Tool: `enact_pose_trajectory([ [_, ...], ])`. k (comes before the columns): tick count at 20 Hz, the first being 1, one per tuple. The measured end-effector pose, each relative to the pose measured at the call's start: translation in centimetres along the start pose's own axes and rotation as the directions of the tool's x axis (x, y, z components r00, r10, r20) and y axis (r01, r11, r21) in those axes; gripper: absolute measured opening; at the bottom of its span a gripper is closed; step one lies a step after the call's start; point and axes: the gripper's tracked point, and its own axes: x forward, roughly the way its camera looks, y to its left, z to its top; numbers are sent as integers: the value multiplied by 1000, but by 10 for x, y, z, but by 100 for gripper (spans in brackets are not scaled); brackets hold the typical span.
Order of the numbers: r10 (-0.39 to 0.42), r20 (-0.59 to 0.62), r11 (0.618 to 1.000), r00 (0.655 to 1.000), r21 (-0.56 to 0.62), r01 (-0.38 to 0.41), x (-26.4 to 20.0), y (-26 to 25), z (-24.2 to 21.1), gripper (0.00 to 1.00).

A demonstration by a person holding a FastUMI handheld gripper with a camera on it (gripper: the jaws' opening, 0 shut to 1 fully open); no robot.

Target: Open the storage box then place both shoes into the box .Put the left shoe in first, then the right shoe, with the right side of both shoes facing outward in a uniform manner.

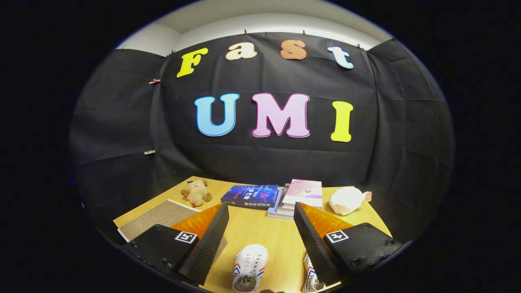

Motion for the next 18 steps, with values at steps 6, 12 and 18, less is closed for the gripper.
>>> enact_pose_trajectory([
  [6, 62, -111, 996, 992, 71, -54, 7, 6, -29, 98],
  [12, 269, -255, 948, 929, 241, -208, 13, 38, -69, 99],
  [18, 544, -362, 803, 757, 485, -345, -14, 79, -117, 99],
])
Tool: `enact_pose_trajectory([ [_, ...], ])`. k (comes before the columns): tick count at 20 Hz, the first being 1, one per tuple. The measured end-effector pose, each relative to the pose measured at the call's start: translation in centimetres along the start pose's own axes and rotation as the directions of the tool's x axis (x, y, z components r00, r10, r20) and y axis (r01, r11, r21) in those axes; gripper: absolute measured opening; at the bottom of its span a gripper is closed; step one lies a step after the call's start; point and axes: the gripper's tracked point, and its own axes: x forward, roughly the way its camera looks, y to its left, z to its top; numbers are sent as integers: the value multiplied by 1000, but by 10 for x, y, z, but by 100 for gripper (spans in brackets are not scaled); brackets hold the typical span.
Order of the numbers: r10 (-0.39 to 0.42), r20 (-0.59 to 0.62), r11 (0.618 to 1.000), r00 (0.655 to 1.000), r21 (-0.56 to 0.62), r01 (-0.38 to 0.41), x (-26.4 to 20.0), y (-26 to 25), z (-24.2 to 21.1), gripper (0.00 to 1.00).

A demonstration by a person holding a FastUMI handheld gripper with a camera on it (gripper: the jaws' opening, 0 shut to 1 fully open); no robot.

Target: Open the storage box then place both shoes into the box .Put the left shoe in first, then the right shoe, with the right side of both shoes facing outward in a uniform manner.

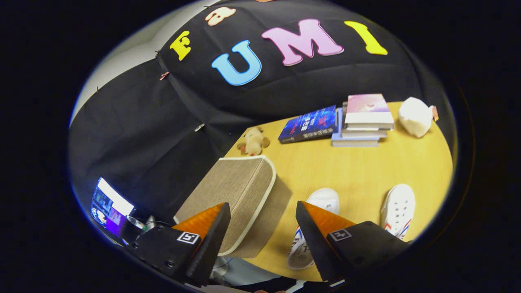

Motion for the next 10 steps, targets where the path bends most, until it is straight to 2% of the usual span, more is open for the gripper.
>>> enact_pose_trajectory([
  [6, 220, -122, 972, 968, 107, -207, 14, 24, -45, 99],
  [10, 358, -142, 915, 923, 249, -316, 27, 43, -61, 99],
])
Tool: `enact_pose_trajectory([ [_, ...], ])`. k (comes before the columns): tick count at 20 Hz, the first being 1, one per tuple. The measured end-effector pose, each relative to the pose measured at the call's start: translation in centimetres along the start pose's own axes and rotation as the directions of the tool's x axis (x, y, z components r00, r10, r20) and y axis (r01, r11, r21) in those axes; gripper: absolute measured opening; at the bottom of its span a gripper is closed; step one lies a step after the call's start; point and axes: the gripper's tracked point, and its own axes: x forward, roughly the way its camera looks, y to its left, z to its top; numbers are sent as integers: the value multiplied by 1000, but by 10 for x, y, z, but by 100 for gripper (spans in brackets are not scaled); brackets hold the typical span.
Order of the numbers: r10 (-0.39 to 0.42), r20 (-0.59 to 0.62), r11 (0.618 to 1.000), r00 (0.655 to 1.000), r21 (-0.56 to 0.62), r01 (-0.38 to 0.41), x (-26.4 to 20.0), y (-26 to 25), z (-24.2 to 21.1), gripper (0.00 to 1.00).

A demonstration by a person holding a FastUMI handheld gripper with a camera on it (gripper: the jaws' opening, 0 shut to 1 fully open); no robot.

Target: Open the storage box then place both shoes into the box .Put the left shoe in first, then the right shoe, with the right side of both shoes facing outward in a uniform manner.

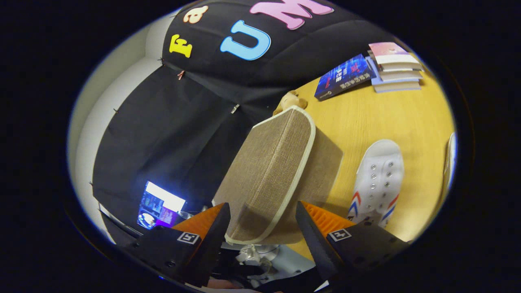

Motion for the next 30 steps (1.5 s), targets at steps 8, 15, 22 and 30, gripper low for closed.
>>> enact_pose_trajectory([
  [8, 154, -35, 961, 988, 238, -141, 24, -12, -6, 98],
  [15, 240, -65, 906, 968, 373, -200, 30, -5, -12, 96],
  [22, 322, -48, 856, 946, 442, -269, 1, 25, -1, 96],
  [30, 327, 17, 821, 945, 491, -293, -18, 46, 26, 82],
])
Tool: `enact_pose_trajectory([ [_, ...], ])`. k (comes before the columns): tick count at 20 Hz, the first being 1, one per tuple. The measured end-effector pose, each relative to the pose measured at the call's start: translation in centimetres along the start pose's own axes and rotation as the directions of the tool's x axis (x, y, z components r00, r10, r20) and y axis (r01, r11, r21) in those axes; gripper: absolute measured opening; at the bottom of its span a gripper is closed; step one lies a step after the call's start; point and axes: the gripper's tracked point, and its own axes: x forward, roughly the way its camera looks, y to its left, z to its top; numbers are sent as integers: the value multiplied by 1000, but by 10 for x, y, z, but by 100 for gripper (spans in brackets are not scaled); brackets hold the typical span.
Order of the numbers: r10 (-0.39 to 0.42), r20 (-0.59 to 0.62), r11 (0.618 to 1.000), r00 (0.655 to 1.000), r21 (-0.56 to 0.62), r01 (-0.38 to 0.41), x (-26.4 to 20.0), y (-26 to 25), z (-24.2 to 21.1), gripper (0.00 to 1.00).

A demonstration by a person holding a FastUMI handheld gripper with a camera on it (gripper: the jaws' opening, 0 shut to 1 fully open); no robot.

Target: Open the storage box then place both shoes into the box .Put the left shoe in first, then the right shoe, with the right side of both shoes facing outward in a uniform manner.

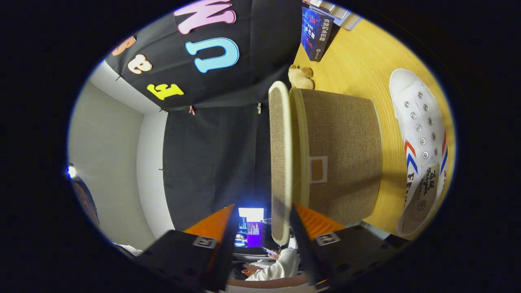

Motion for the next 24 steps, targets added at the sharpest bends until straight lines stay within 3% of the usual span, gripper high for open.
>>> enact_pose_trajectory([
  [2, -13, -24, 1000, 1000, 22, 14, 5, 2, -5, 56],
  [3, -49, -12, 999, 999, 15, 49, 8, -4, -3, 53],
  [5, -84, 12, 996, 996, 9, 84, 14, -7, 1, 20],
  [6, -102, 11, 995, 995, 4, 102, 16, -7, 0, 13],
  [9, -103, 53, 995, 993, -8, 104, 19, 9, 1, 5],
  [14, -126, 84, 990, 989, -55, 130, 39, 52, 2, 5],
  [24, -173, 126, 964, 977, -181, 194, 141, 130, -11, 6],
])
